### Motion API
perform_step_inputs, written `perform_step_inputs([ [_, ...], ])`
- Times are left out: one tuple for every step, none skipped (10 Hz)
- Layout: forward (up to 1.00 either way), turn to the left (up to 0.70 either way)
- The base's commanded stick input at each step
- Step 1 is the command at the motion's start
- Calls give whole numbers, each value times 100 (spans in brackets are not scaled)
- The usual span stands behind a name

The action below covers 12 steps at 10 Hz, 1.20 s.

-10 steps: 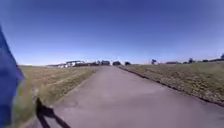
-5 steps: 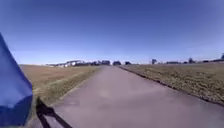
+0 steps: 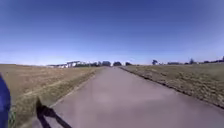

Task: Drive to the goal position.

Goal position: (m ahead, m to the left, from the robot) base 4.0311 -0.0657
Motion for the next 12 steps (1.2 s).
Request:
perform_step_inputs([
  [70,0],
  [70,0],
  [70,0],
  [70,0],
  [70,0],
  [70,0],
  [70,0],
  [70,0],
  [70,0],
  [70,0],
  [70,0],
  [70,0],
])
